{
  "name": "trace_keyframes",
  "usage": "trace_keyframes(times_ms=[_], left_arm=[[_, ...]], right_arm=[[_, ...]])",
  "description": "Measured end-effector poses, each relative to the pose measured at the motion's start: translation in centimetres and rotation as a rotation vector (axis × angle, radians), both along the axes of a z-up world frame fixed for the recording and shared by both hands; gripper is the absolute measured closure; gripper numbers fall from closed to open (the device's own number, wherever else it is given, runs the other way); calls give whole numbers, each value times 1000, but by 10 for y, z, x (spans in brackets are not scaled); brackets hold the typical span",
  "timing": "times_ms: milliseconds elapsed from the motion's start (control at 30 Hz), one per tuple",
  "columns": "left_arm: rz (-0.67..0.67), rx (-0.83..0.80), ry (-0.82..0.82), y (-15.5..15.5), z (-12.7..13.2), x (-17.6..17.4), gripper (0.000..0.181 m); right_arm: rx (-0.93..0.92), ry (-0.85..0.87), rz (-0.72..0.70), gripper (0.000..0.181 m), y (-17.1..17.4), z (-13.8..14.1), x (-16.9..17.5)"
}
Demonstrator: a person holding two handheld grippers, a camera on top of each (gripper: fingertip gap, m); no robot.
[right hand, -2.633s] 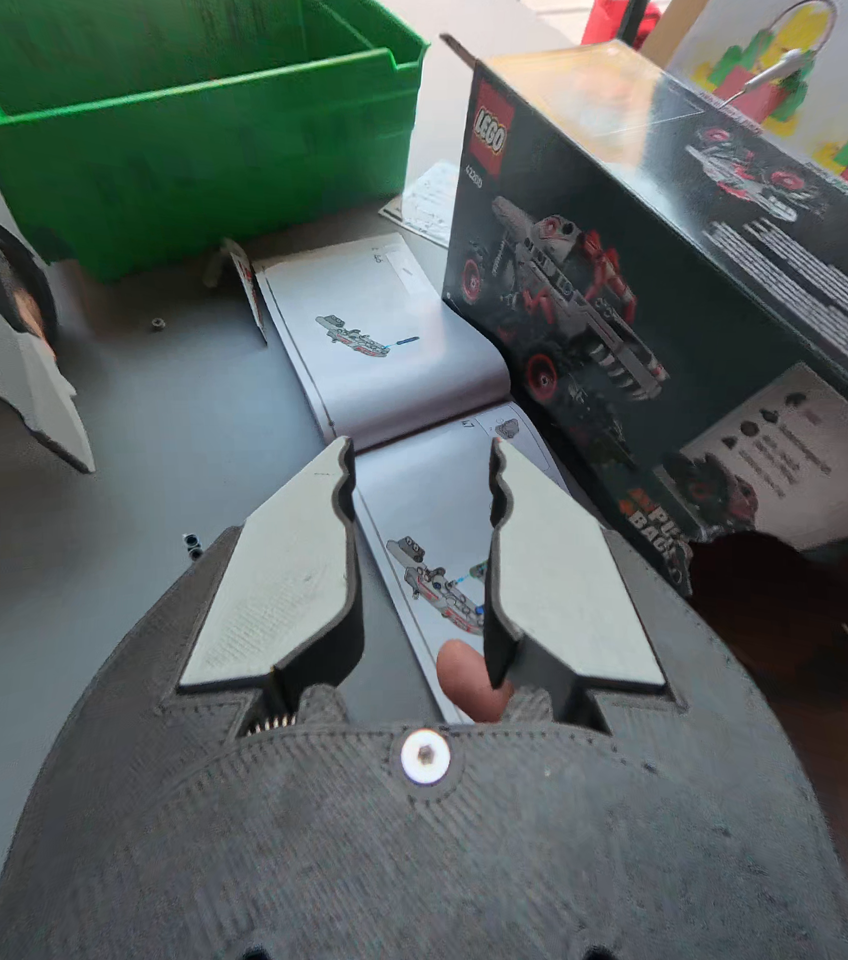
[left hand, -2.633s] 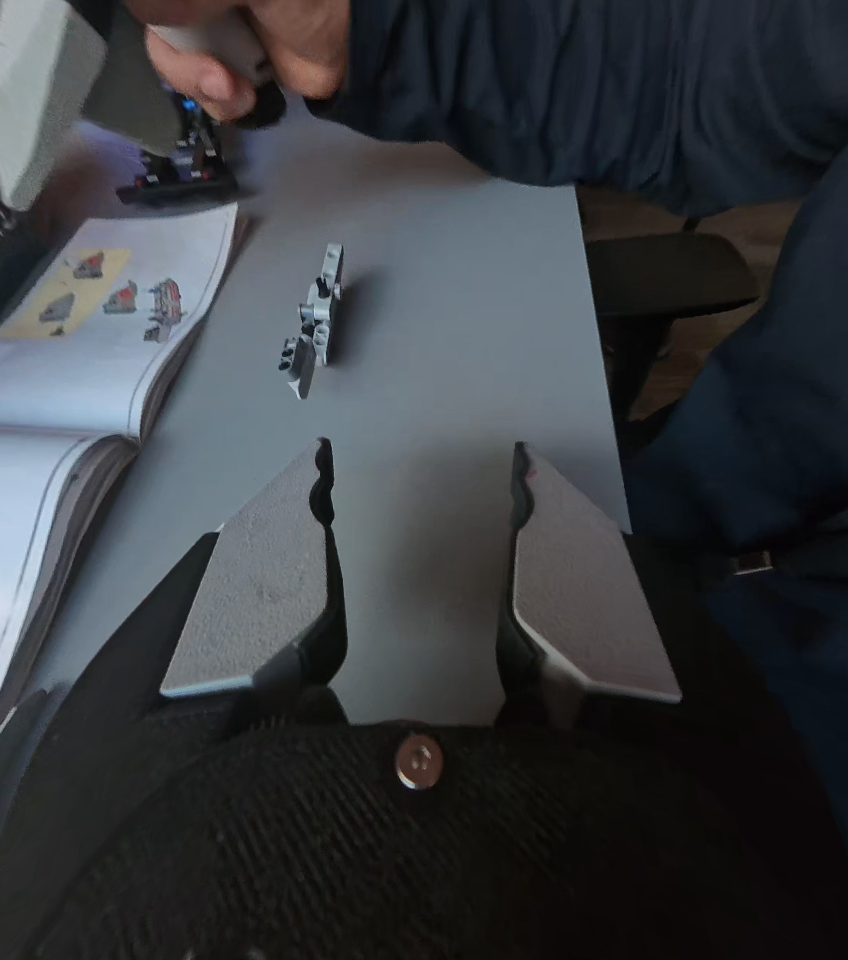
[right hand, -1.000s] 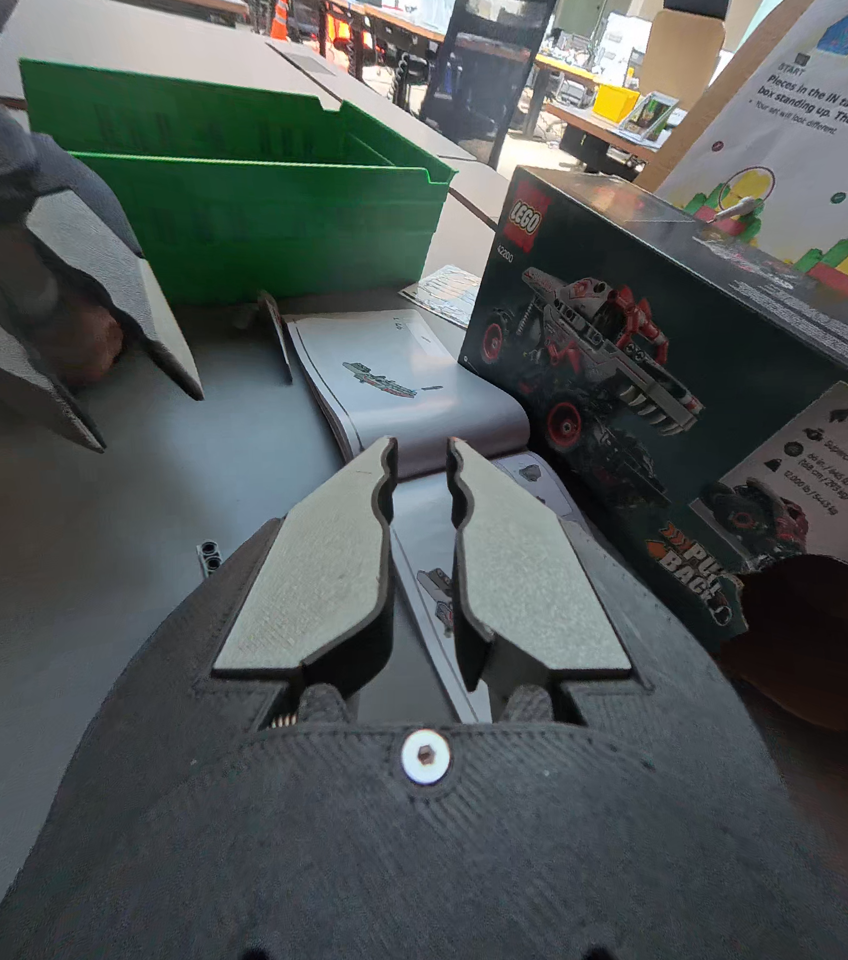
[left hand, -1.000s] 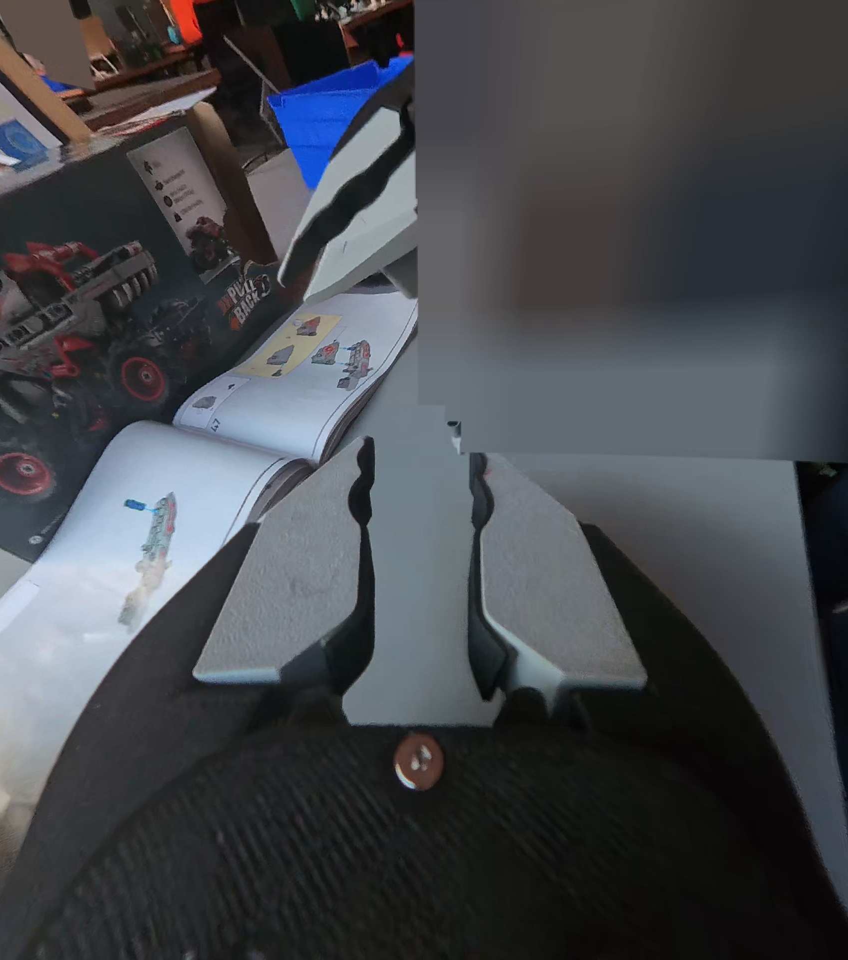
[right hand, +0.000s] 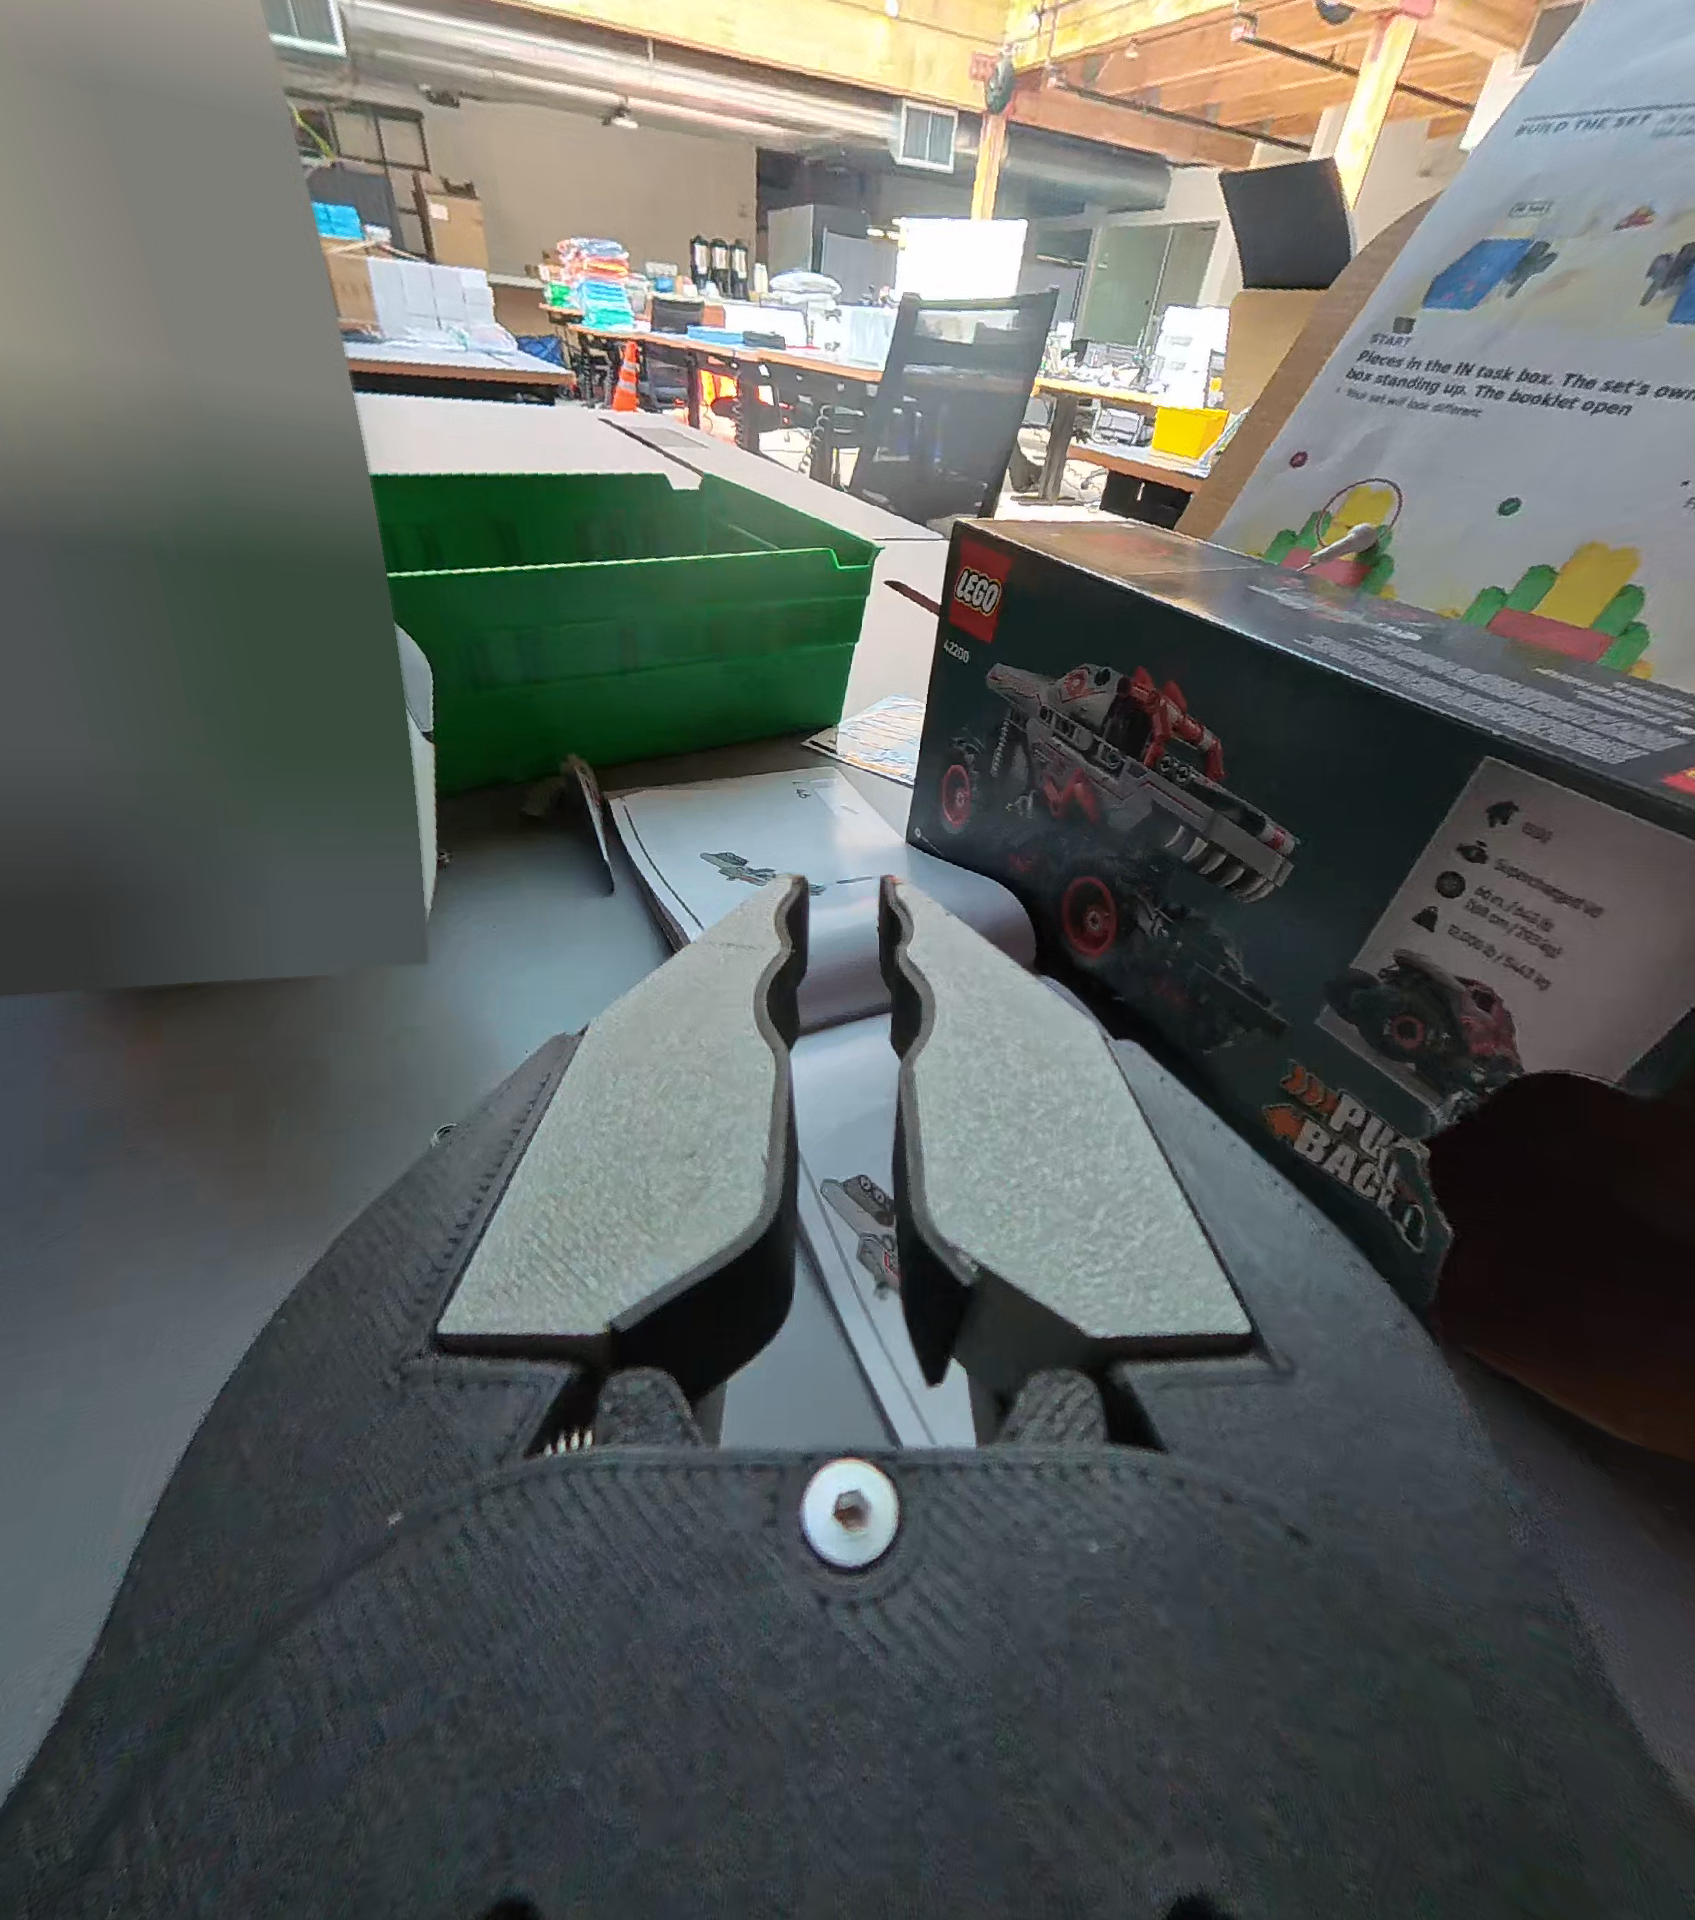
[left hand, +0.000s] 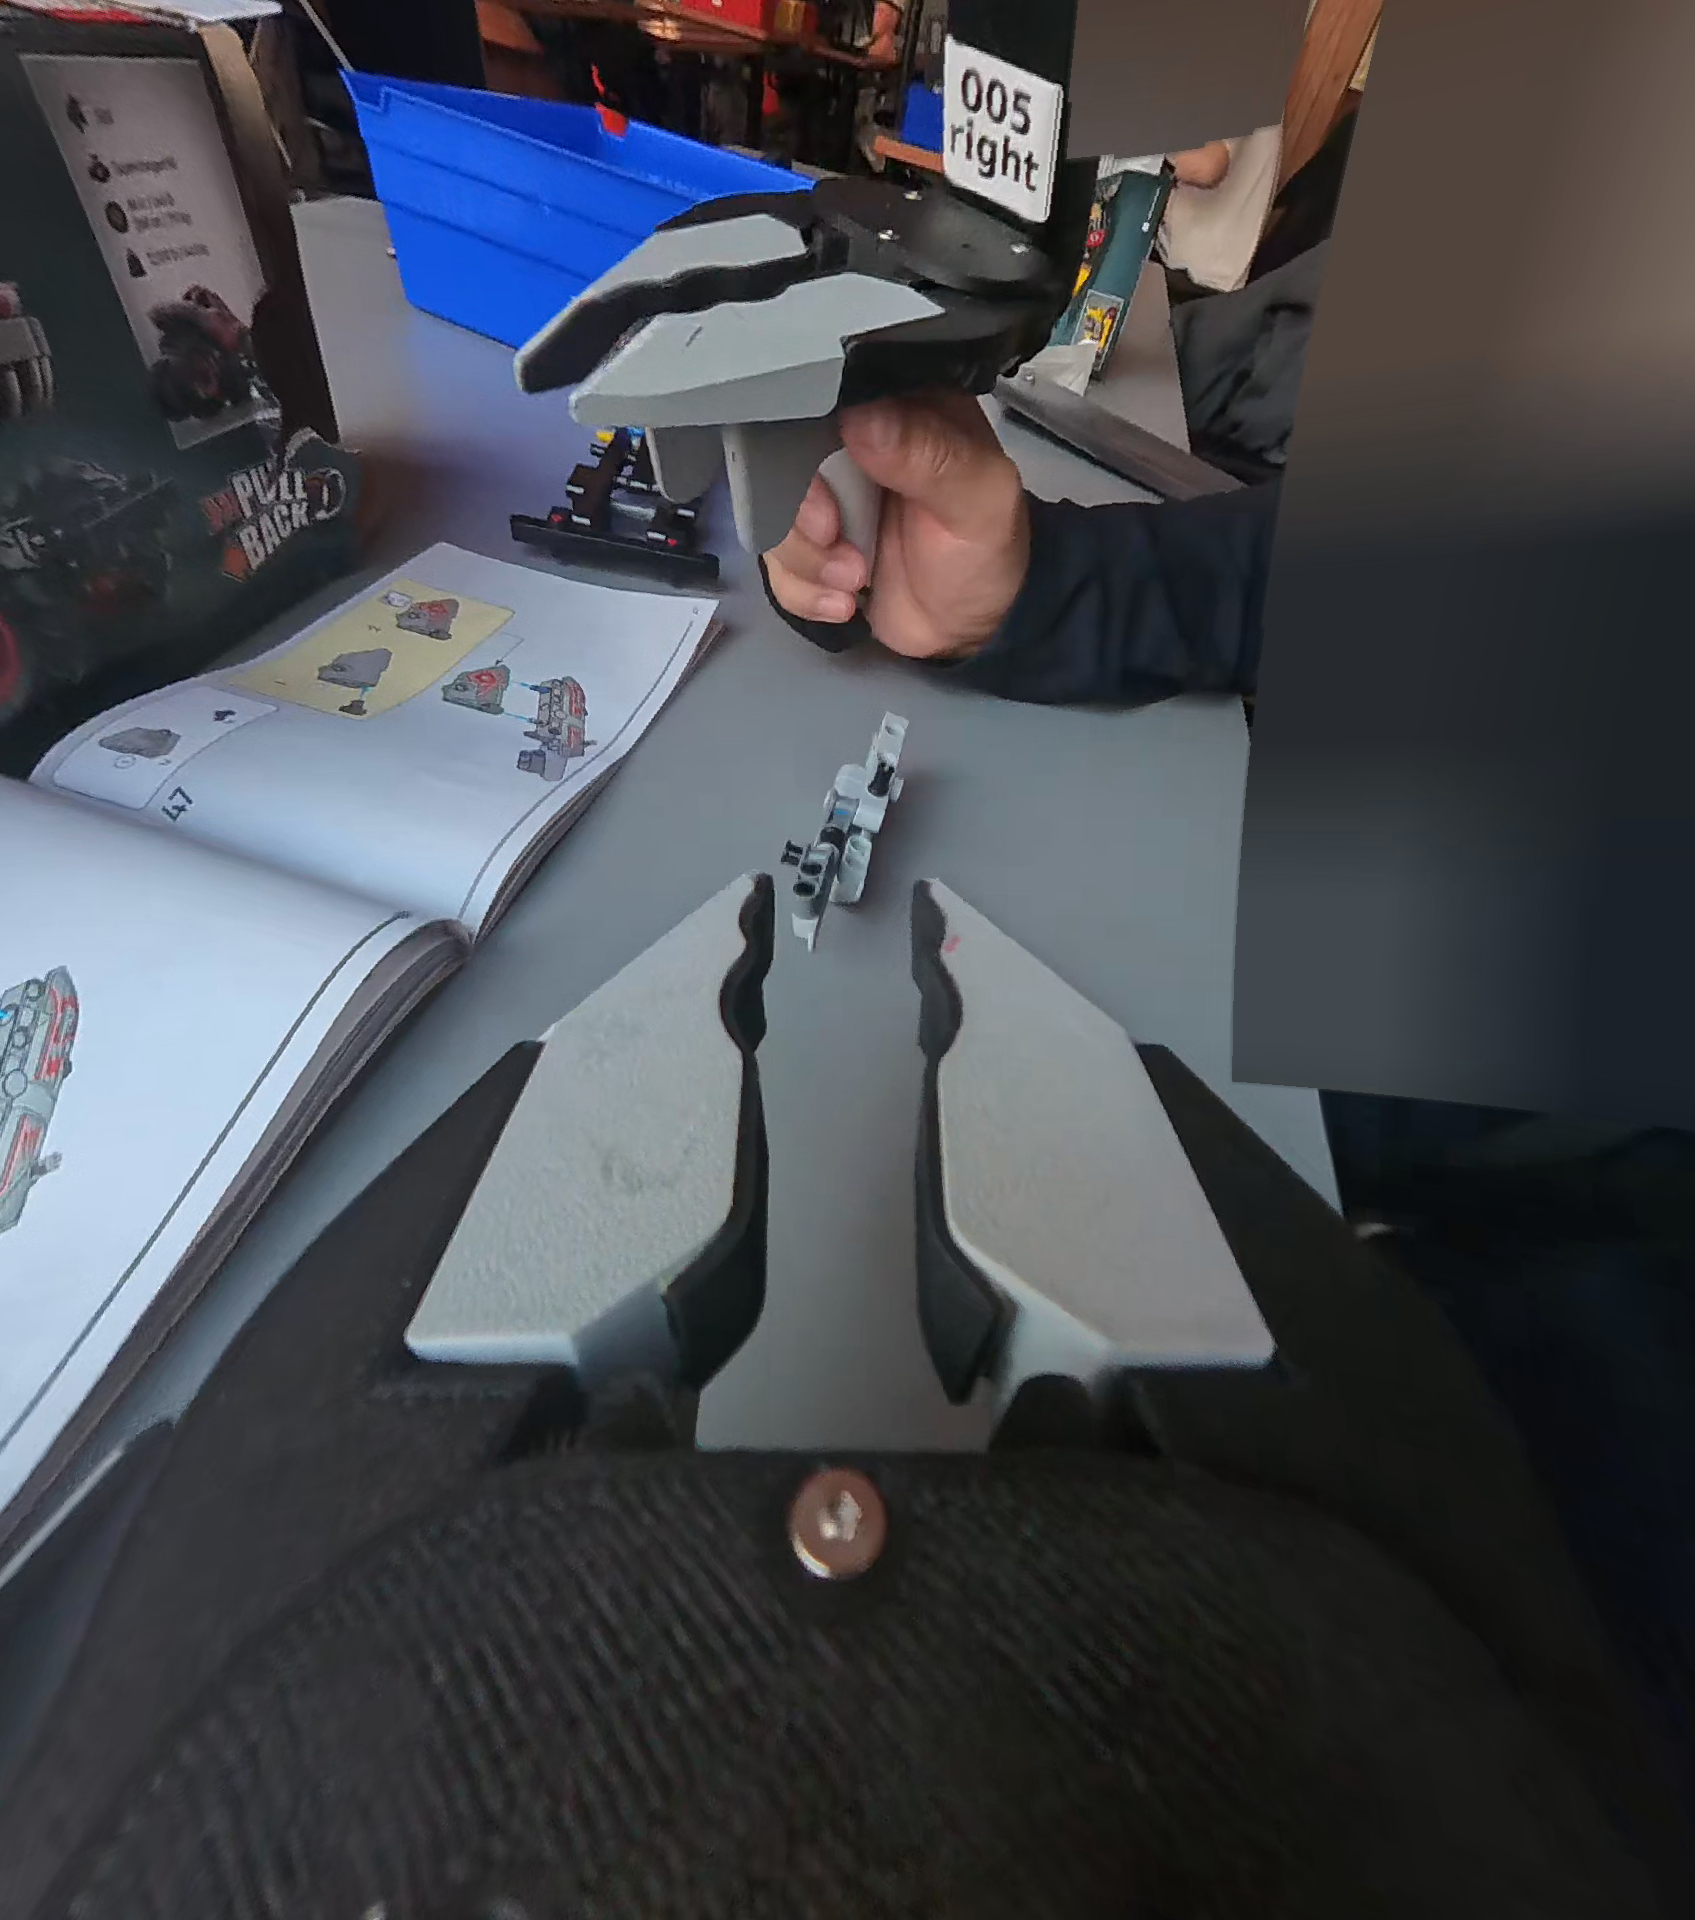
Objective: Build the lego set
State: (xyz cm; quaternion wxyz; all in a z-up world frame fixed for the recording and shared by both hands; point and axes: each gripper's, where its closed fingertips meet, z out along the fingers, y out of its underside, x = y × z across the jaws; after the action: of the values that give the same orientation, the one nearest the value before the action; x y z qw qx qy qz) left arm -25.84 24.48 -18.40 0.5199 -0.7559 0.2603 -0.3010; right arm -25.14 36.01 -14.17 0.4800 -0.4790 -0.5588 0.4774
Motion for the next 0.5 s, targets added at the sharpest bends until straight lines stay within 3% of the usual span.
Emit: trace_keyframes(times_ms=[233,500], left_arm=[[48,47,51,10,0,-3,147],[33,52,148,4,-9,-3,136]], right_arm=[[-48,-16,51,165,-2,-2,-2],[10,-113,159,161,-22,-23,-13]])
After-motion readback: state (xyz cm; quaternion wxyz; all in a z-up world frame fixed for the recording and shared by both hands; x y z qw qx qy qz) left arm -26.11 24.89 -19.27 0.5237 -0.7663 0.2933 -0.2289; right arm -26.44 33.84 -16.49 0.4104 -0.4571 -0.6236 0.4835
